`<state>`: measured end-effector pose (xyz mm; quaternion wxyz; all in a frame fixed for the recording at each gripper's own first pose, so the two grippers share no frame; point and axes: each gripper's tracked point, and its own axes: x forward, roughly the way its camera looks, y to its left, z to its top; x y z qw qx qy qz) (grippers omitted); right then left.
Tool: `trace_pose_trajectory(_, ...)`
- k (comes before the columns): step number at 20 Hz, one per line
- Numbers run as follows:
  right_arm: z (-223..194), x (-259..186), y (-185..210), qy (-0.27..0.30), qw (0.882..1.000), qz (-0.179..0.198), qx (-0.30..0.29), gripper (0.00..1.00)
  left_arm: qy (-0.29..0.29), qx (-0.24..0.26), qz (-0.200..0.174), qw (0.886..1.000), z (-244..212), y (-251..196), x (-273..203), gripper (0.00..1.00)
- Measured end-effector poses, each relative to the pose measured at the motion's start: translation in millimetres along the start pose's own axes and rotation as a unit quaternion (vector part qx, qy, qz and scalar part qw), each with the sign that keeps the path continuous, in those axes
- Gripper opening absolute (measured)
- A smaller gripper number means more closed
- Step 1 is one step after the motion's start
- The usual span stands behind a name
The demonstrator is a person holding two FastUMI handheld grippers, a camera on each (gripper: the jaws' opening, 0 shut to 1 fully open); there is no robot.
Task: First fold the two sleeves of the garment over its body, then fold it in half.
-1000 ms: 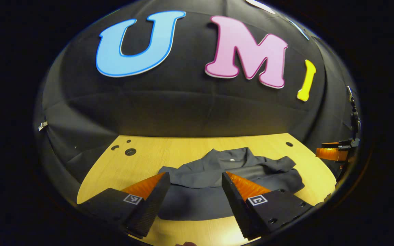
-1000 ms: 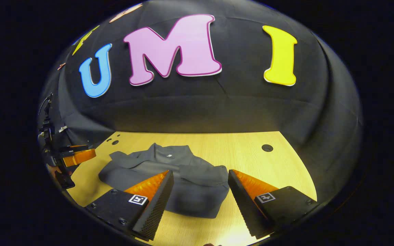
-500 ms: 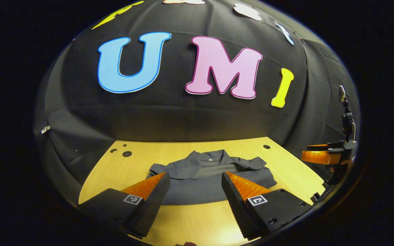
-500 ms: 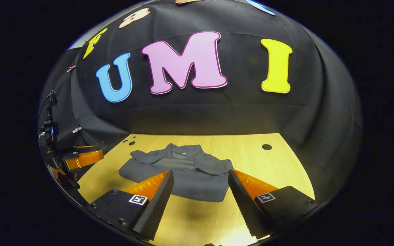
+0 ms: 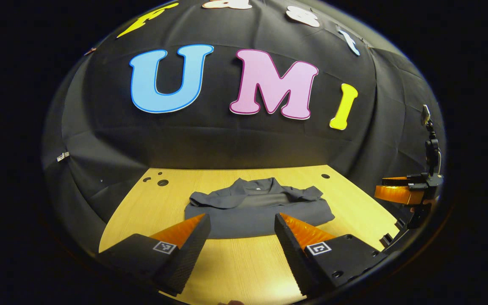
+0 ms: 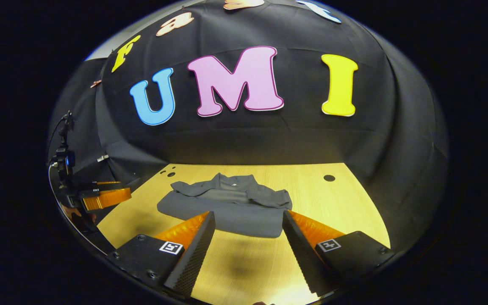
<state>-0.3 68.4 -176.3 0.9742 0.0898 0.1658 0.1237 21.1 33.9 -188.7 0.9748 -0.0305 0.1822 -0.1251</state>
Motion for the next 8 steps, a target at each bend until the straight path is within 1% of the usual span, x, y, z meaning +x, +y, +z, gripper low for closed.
trace_pose_trajectory(2,-8,-2,-2,0.007,1.0,-0.003,0.004,0.99,0.007,-0.004,0.0,1.0,-7,-3,-5,0.96)
trace_pose_trajectory(5,-12,-2,-8,0.007,1.0,-0.008,-0.007,0.99,0.016,-0.009,0.0,1.0,-16,-6,-6,0.96)
trace_pose_trajectory(8,-16,0,-7,0.012,1.0,-0.009,-0.004,0.99,0.025,-0.007,-0.003,1.0,-18,-9,-5,0.96)
